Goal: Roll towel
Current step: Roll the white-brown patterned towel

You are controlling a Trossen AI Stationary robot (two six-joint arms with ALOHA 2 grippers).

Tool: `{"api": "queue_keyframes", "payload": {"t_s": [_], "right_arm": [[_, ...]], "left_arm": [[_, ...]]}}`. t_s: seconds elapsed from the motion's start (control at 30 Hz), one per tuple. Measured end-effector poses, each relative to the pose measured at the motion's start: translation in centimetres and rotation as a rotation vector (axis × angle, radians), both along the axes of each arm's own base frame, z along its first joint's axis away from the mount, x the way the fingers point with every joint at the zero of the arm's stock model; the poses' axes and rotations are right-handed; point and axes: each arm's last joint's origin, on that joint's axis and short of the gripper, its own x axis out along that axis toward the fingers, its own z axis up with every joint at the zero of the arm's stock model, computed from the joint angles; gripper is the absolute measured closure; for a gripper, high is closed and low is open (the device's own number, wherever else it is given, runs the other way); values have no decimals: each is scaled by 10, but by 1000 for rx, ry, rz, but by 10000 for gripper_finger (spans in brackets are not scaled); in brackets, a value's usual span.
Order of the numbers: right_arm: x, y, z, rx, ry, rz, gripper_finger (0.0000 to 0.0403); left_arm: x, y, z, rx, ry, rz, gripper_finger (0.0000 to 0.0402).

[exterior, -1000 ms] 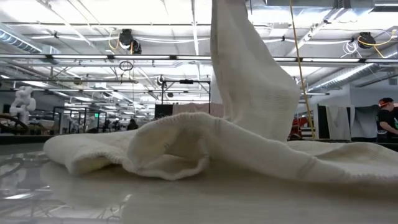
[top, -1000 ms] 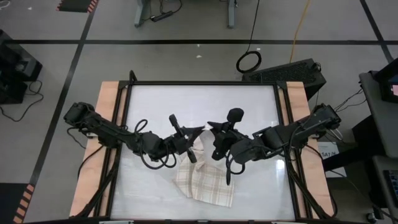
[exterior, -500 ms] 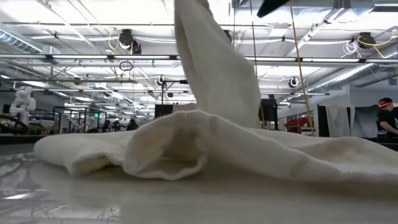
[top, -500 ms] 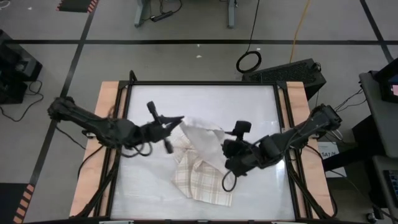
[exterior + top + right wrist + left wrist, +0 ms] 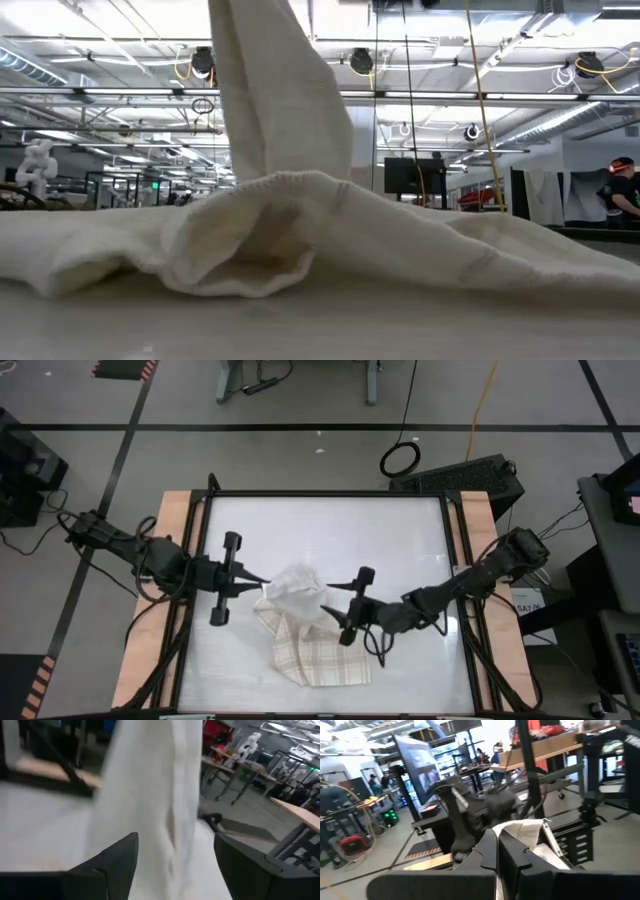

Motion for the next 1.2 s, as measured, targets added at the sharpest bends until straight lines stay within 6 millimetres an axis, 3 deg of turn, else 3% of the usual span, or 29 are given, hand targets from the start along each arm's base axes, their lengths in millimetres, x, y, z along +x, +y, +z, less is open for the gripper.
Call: {"api": "queue_keyframes", "payload": {"t_s": [0.13,0.27,0.43,0.53,0.63,0.83,0.97,1.2], "right_arm": [[-3,-26,-38,66,119,78,163],[-10,-48,-62,122,174,50,183],[-10,-72,-74,107,214,0,205],[-4,-78,-77,192,189,73,212],[5,-70,-78,277,102,201,214],[19,-41,-82,283,-32,317,214],[36,-25,-86,282,-49,355,214],[78,-3,-107,281,-15,376,214]], "left_arm": [[-3,-5,1,0,-3,-58,398],[-5,-8,0,3,3,-76,397],[-5,-8,0,2,4,-77,395],[-5,-7,0,1,5,-48,395],[-4,-6,-1,3,10,-9,394],[-2,-1,-5,30,47,44,394],[0,3,-5,51,44,83,394],[0,1,-5,126,27,3,393]]}}
